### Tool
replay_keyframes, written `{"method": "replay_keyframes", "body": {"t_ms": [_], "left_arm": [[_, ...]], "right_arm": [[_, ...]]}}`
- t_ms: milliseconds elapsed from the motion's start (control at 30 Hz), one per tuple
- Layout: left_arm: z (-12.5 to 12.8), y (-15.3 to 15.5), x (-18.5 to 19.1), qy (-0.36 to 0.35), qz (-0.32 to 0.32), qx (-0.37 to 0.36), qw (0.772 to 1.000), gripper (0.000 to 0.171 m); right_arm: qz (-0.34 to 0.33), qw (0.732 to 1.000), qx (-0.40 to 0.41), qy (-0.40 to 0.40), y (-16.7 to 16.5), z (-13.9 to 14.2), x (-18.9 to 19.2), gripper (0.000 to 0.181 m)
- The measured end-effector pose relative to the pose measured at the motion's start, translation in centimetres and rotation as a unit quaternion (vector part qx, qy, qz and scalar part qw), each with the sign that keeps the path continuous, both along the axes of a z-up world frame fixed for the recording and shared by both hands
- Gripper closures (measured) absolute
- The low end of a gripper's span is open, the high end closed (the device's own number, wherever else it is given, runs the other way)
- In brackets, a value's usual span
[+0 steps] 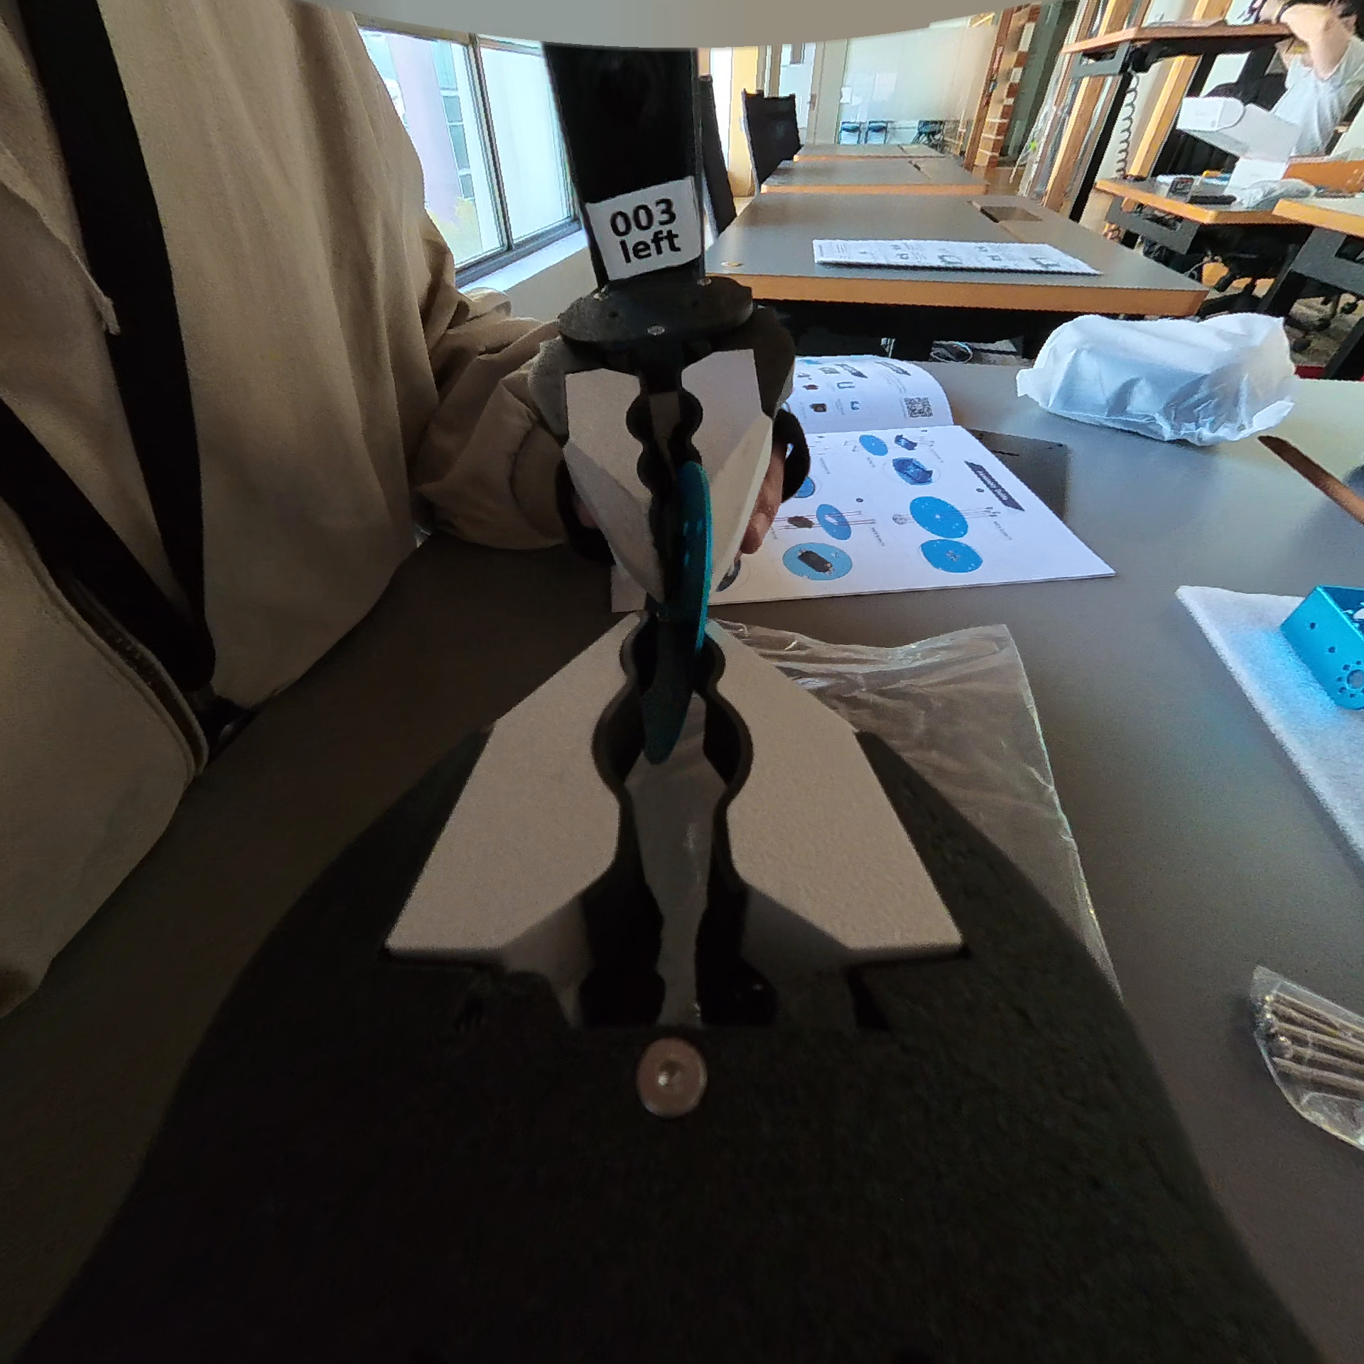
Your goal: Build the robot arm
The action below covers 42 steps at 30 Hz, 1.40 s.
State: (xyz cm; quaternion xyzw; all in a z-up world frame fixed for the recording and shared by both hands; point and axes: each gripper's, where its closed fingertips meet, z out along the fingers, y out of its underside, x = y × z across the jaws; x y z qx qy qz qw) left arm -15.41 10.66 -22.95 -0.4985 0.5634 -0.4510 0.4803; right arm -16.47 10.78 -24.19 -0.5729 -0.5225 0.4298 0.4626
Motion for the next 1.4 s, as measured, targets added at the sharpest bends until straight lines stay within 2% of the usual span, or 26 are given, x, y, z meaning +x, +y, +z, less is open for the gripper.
{"method": "replay_keyframes", "body": {"t_ms": [200,300,400,800,1000,1067,1167,1367,1400], "left_arm": [[0.1,0.1,-0.1,-0.001,-0.003,-0.022,1.0,0.163],[-0.5,0.4,0.0,0.019,-0.017,-0.083,0.996,0.143],[-0.5,0.3,0.0,0.018,-0.032,-0.123,0.992,0.143],[-0.3,-0.4,0.0,0.009,-0.025,-0.034,0.999,0.166],[-0.5,-0.8,-0.1,0.018,-0.025,0.025,0.999,0.165],[-0.4,-0.7,-0.1,0.015,-0.022,0.028,0.999,0.165],[-0.1,-0.7,-0.2,0.008,-0.022,0.026,0.999,0.165],[0.3,-0.3,-0.4,-0.005,-0.022,-0.015,1.0,0.166],[0.4,-0.1,-0.4,-0.008,-0.022,-0.026,0.999,0.166]], "right_arm": [[0.0,1.0,-0.003,0.011,0.1,0.4,0.2,0.174],[-0.002,0.999,-0.017,0.029,0.4,0.9,0.6,0.174],[0.001,0.999,-0.024,0.037,0.4,1.1,0.7,0.174],[0.014,1.0,-0.021,0.017,-0.2,0.5,0.1,0.174],[0.048,0.991,-0.121,0.021,-0.7,0.3,0.0,0.172],[0.053,0.99,-0.126,0.023,-0.6,0.4,0.0,0.172],[0.047,0.994,-0.092,0.022,-0.4,0.7,-0.1,0.173],[0.05,0.993,-0.102,0.046,-0.1,1.1,-0.3,0.172],[0.037,0.993,-0.098,0.049,0.3,1.1,-0.3,0.166]]}}
